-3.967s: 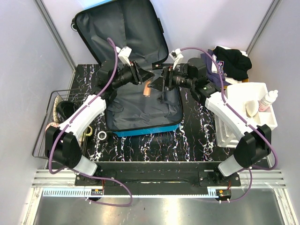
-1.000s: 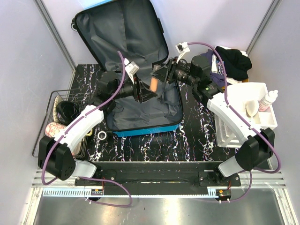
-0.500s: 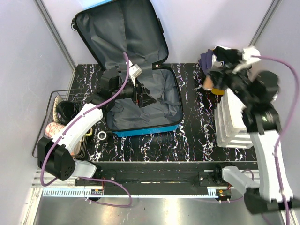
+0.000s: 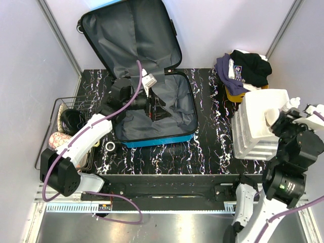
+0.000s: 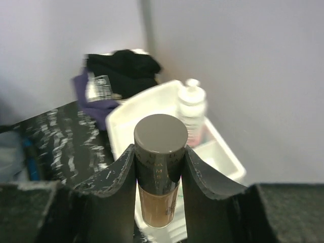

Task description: Open, take out, and arrange the luggage

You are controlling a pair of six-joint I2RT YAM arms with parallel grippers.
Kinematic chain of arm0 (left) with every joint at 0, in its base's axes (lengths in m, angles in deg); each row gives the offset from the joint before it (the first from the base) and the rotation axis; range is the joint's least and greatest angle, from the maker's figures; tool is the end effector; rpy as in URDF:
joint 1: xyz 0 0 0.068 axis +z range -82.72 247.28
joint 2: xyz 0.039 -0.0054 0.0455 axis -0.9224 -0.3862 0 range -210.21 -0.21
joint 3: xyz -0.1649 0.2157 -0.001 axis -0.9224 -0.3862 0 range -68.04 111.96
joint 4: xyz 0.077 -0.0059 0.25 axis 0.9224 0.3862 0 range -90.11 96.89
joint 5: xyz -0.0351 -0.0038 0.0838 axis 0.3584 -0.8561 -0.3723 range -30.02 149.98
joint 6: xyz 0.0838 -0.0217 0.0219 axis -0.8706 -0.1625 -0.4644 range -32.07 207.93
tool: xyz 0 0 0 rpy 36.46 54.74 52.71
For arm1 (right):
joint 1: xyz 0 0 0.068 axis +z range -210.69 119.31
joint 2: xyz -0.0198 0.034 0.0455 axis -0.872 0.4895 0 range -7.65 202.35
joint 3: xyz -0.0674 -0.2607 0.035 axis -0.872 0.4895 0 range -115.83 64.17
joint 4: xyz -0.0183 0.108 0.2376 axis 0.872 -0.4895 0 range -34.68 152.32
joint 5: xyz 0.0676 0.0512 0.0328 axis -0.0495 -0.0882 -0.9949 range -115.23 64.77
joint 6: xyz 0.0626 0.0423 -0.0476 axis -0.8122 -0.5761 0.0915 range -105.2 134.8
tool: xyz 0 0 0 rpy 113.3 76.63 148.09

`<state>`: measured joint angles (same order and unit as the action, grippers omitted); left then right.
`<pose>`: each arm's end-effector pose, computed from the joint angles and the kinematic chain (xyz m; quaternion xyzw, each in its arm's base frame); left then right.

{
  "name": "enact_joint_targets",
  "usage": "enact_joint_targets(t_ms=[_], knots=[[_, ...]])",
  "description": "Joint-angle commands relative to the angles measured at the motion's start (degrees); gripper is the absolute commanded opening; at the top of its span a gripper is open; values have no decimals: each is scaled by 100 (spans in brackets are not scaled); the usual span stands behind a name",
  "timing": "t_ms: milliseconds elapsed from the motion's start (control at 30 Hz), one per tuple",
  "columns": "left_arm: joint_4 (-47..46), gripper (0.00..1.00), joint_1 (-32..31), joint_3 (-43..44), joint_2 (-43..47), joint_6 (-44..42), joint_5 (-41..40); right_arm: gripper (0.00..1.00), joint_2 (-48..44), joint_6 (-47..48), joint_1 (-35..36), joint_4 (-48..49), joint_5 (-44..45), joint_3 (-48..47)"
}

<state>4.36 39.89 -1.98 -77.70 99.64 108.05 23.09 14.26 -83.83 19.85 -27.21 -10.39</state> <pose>0.2726 -0.2080 0.3453 0.3426 0.6886 -0.4905 0.4097 0.0775 -0.0301 0.4644 0.1312 0.6863 -0.1283 0.7038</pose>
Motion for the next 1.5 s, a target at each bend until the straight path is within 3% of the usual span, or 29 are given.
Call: enact_joint_targets(t_ms=[0, 233, 600, 767, 1200, 1300, 1333, 1467], knots=[[-421, 99, -38, -111, 322, 104, 325, 0, 195, -500, -726, 538, 1041, 196], [44, 99, -46, 415, 209, -133, 501, 0, 626, -229, -1044, 1715, 2051, 460], [599, 99, -38, 1303, -398, -529, 659, 0, 512, 282, -1053, 2595, 1824, 1434], [459, 99, -38, 1400, -653, -441, 624, 2, 371, 326, -1044, 3095, 1271, 1971], [274, 99, -11, 1471, -864, -371, 554, 6, 371, 616, -1044, 3852, 1103, 2930], [300, 99, 24, 1541, -908, -379, 545, 28, 371, 669, -1044, 3774, 1208, 2913], [300, 99, 41, 1550, -934, -345, 528, 47, 354, 669, -1044, 3712, 1209, 2886], [221, 99, 129, 1533, -978, -151, 598, 69, 266, 625, -1044, 3300, 1007, 2684]])
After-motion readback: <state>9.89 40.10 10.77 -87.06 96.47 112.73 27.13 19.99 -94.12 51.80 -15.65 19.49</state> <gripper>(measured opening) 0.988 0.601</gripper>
